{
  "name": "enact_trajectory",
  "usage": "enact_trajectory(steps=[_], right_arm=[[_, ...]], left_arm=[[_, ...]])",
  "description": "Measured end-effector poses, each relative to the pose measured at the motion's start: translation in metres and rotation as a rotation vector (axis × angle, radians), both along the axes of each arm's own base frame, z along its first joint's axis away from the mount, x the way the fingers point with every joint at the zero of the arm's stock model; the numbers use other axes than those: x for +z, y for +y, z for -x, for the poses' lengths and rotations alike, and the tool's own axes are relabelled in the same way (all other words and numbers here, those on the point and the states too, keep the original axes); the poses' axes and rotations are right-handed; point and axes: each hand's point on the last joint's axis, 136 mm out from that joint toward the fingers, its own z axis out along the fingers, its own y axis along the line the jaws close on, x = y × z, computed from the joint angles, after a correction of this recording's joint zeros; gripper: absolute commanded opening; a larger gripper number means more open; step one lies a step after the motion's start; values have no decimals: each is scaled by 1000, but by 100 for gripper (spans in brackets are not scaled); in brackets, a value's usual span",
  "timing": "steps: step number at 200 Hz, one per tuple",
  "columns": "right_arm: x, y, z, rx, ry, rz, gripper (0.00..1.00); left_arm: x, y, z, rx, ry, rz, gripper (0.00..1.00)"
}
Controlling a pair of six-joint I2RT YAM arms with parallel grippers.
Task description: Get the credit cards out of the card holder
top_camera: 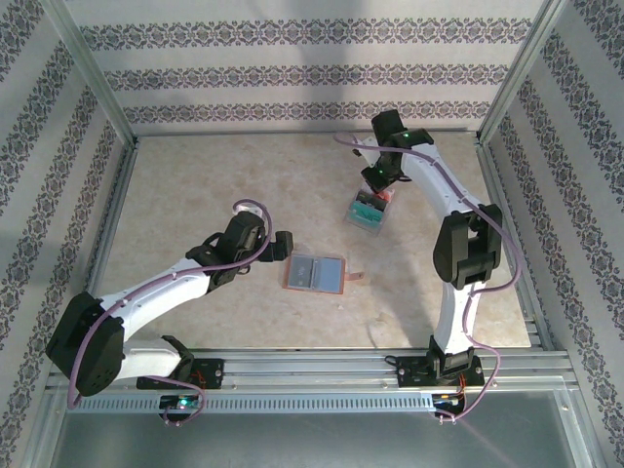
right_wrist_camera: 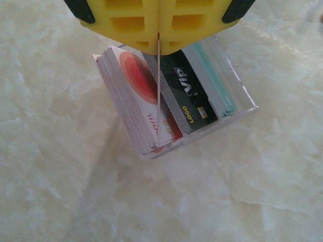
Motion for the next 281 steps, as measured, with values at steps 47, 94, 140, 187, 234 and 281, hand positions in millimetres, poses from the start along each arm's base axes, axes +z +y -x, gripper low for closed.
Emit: enact_trajectory(steps=[47,94,140,187,234,281], right_arm=[[-12,-5,-7,14,30,39,0],[-13,-7,-13,25,35,49,0],[-18,-7,-13,55,47,65,0],[-22,-6,-20,99,12,75,0],[-29,-6,-21,128,-4,53,0],[-30,-2,-15,158,-6,34,0]], left_arm=[[-2,3,0,7,3,-1,99],[-2,9,0,23,4,-1,99],[0,14,-2,35,2,9,99],[-1,18,-2,44,6,16,99],[-1,20,-3,48,13,29,99],[-1,21,-3,51,16,32,99]])
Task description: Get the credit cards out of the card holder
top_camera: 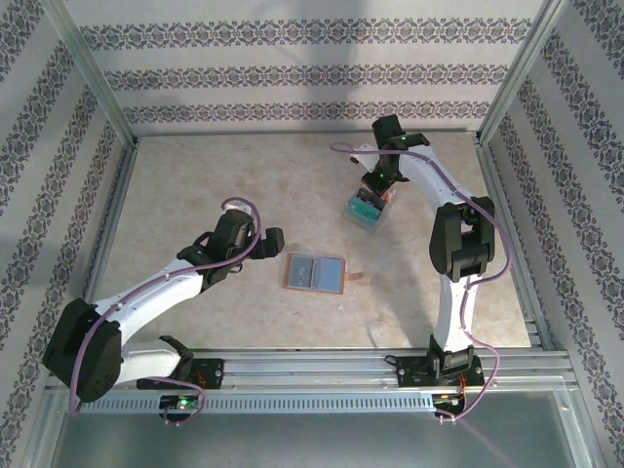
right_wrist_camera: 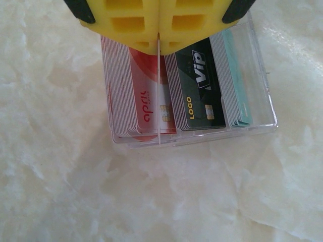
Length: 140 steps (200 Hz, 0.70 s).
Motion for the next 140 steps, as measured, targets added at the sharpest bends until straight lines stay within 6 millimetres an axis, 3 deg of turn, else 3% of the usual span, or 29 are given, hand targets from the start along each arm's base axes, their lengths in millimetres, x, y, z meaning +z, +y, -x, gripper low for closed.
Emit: enact_trajectory(steps=[140], right_arm=[[-3,-10,0,-15,10,9,0]], left_arm=[[0,1,-1,3,6,13,99]])
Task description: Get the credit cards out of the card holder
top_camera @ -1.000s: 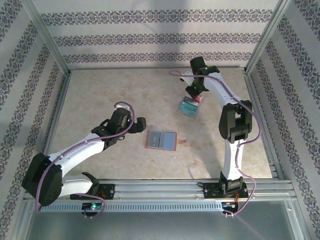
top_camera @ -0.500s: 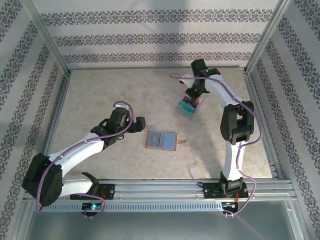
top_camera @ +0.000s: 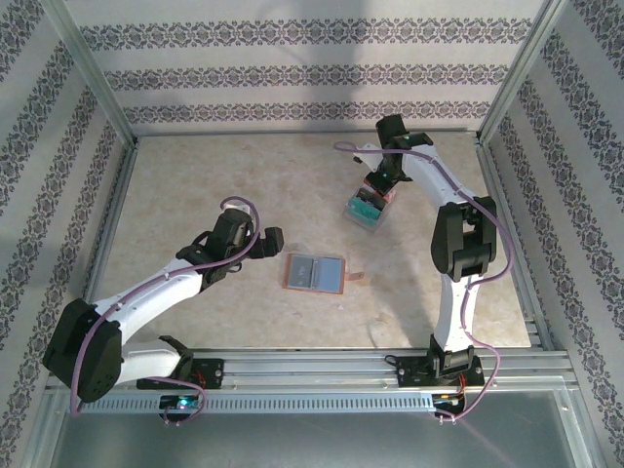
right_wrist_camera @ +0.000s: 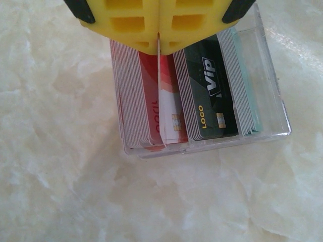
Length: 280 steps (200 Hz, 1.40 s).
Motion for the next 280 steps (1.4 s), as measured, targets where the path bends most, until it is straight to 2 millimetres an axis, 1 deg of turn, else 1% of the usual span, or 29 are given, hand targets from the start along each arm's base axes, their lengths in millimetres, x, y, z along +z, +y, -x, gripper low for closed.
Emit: enact_trajectory(steps=[26,68,86,116,136,152,172,192,221,239,255,268,280], right_arm=[[-5,0,2,1,20,0,0],[-9,0,5,-4,38,0,24],[-9,-1,6,-13,41,0,31],[-8,-1,5,-25,39,-5,31],[-3,-1,6,-36,27,-12,34],[6,-1,8,-55,5,-25,37],[21,-1,9,-72,-31,-40,37],[32,-1,7,-84,-63,-53,37],[30,-1,6,-123,-66,-67,36],[28,1,11,-165,-59,-81,35],[30,2,19,-224,-58,-94,33],[35,7,26,-275,-60,-120,32],[39,15,36,-313,-67,-152,34]], left_arm=[[0,0,0,0,0,0,99],[0,0,0,-2,1,1,99],[0,0,0,-2,1,2,99],[0,2,-1,6,0,3,99],[2,3,-2,10,-3,5,99],[3,4,-2,11,-7,7,99],[3,4,-2,11,-7,8,99],[3,4,-2,12,-7,9,99],[4,4,-2,12,-7,10,99],[4,4,-2,17,-6,12,99],[4,7,-3,29,-5,18,99],[4,9,-3,39,-5,24,99],[4,11,-3,48,-5,28,99]])
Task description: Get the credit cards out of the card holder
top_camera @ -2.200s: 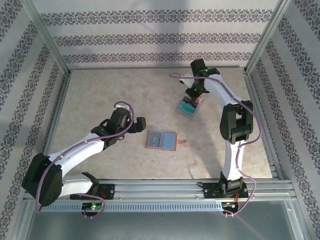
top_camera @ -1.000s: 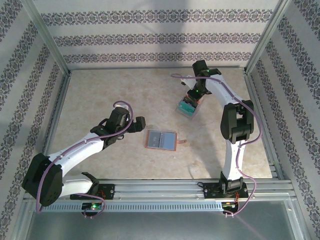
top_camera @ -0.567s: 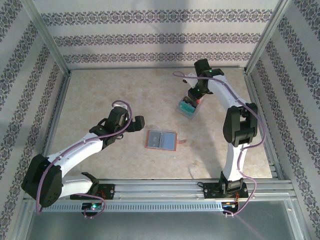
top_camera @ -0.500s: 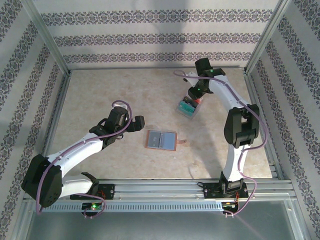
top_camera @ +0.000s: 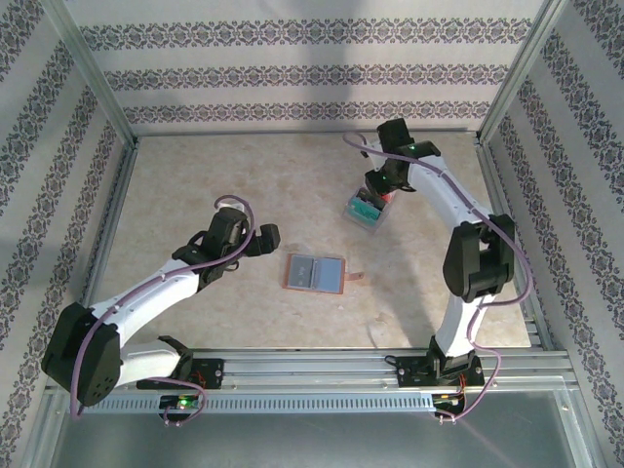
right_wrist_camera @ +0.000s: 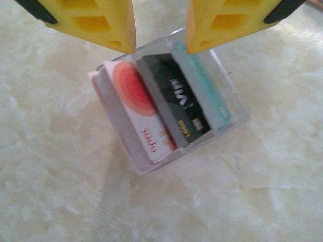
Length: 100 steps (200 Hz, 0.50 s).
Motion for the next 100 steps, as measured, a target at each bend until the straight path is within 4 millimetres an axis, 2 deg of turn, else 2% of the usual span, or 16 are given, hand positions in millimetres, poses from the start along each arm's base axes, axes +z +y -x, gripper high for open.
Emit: enact_trajectory(steps=[27,57,86,90,100], right_arm=[[4,25,37,-32,-6,-37,42],[1,57,79,-61,17,-104,57],[-11,82,112,-93,54,-146,87],[-13,85,117,-110,63,-154,97],[-19,93,126,-112,75,-150,98]], left_arm=[[0,7,1,31,-1,15,99],[-3,21,2,81,-1,28,99],[-5,39,2,152,-12,45,99],[-4,41,2,162,-16,49,99],[-5,47,3,185,-22,58,99]])
